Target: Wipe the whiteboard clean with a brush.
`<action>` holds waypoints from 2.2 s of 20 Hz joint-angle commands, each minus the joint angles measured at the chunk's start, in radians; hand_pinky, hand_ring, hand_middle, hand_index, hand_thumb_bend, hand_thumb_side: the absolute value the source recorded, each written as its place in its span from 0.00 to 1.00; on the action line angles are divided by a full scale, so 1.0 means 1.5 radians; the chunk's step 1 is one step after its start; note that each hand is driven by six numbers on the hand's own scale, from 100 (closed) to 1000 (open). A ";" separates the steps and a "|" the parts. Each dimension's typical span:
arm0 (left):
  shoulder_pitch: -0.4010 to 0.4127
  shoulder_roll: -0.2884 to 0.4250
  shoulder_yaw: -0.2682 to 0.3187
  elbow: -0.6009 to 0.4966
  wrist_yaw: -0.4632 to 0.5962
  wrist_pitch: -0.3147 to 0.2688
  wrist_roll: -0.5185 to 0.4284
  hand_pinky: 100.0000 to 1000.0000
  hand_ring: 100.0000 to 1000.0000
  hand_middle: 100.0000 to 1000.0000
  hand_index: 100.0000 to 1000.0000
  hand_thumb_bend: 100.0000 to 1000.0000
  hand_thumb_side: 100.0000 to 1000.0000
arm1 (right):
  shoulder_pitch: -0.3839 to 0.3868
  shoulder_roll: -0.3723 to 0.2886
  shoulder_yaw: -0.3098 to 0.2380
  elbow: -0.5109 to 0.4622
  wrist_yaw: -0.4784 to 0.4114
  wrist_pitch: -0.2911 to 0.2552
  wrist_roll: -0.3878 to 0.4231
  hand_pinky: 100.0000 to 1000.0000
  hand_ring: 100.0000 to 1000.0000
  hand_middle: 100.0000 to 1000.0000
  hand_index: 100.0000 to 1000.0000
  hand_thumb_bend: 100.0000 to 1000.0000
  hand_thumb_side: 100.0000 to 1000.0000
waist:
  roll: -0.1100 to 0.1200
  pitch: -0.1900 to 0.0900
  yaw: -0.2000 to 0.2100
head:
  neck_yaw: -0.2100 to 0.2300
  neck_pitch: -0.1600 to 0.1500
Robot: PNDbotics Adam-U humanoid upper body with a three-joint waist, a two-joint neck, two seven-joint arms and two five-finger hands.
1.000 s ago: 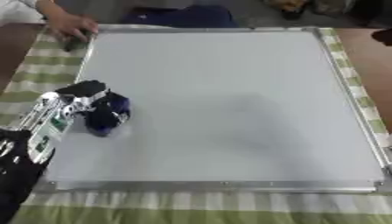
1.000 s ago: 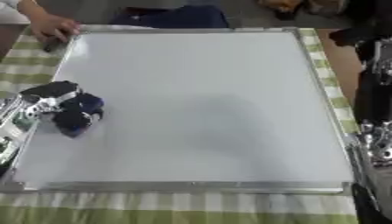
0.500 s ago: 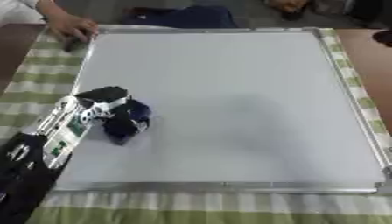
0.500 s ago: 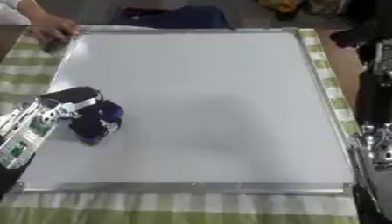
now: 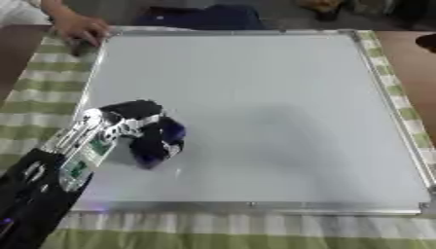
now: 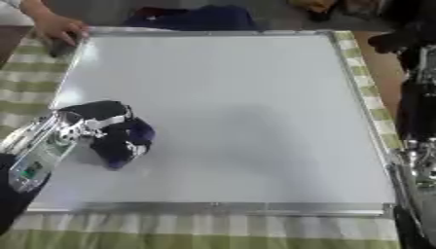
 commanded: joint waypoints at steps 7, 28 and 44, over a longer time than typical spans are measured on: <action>-0.009 0.019 0.015 0.009 -0.020 0.008 0.010 0.29 0.38 0.10 0.05 0.00 0.56 | -0.006 -0.011 -0.002 -0.013 -0.001 0.001 -0.001 0.68 0.58 0.42 0.43 0.00 0.91 | -0.001 -0.012 0.001 | 0.000 -0.008; -0.006 0.014 0.098 0.160 -0.081 0.035 0.097 0.30 0.38 0.11 0.05 0.01 0.54 | -0.004 -0.009 -0.002 -0.013 0.000 0.002 0.000 0.68 0.58 0.42 0.43 0.00 0.91 | -0.002 -0.011 0.004 | -0.004 -0.012; -0.014 -0.001 0.099 0.162 -0.076 0.028 0.099 0.29 0.38 0.10 0.05 0.00 0.55 | -0.005 -0.009 -0.001 -0.013 -0.001 0.004 0.002 0.68 0.58 0.42 0.43 0.00 0.91 | 0.000 -0.013 0.003 | -0.003 -0.011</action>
